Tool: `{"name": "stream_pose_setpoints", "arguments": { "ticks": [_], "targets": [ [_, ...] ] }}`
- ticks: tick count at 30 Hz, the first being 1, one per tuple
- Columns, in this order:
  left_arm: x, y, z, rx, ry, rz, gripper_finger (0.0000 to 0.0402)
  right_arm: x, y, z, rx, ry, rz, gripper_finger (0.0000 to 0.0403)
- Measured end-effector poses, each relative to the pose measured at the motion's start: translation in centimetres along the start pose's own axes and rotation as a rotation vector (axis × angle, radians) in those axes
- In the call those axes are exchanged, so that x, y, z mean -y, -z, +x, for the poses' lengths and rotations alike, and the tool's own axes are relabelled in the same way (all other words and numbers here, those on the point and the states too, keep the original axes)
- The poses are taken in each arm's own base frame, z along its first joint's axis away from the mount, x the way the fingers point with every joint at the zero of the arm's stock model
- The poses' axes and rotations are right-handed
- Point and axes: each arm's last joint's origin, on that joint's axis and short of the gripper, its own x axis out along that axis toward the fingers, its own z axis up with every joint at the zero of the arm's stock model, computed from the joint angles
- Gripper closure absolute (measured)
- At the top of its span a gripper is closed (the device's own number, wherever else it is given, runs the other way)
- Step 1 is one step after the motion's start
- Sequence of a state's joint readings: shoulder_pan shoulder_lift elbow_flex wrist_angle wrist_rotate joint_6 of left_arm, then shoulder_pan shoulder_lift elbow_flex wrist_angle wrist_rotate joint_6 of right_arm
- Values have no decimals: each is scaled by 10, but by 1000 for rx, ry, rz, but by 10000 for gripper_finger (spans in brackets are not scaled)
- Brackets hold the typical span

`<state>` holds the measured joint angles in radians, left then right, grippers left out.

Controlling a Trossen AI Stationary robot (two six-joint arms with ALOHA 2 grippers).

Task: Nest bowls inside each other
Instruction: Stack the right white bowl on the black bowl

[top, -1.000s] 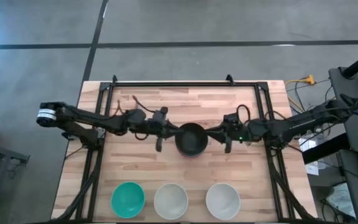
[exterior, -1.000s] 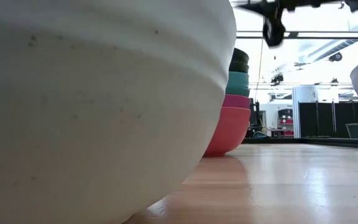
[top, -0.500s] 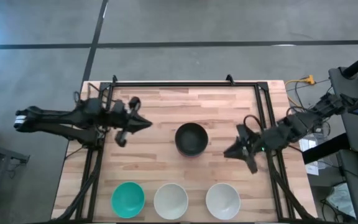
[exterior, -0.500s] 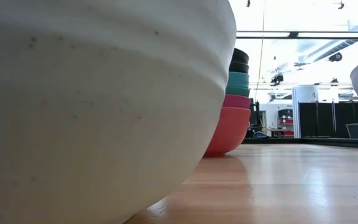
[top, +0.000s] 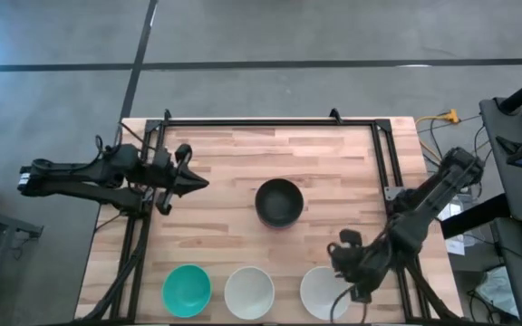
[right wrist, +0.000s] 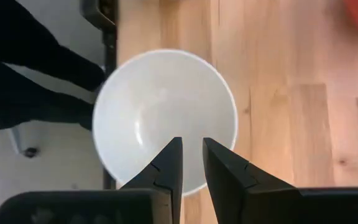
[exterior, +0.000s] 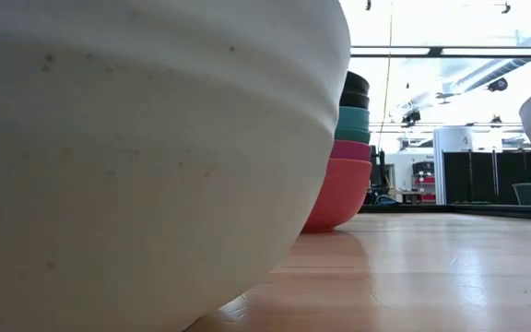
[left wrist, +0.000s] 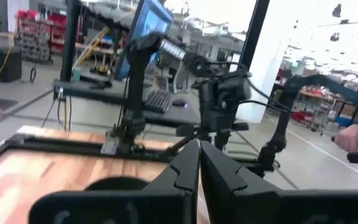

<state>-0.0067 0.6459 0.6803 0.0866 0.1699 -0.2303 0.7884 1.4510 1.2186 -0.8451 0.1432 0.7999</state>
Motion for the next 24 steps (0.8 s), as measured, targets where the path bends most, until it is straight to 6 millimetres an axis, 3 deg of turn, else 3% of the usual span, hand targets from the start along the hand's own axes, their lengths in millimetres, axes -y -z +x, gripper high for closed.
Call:
{"name": "stream_pose_setpoints", "arguments": {
  "ticks": [6,10,24],
  "targets": [
    [-6,21,7,-76,-20,-74,401,-15,-1,40,-63,-25,34,324],
    [-9,28,14,-113,-23,-99,401,-14,1,54,-92,19,151,300],
    [-11,33,22,-146,-19,-105,402,-1,9,57,-5,133,460,282]
  ]
}}
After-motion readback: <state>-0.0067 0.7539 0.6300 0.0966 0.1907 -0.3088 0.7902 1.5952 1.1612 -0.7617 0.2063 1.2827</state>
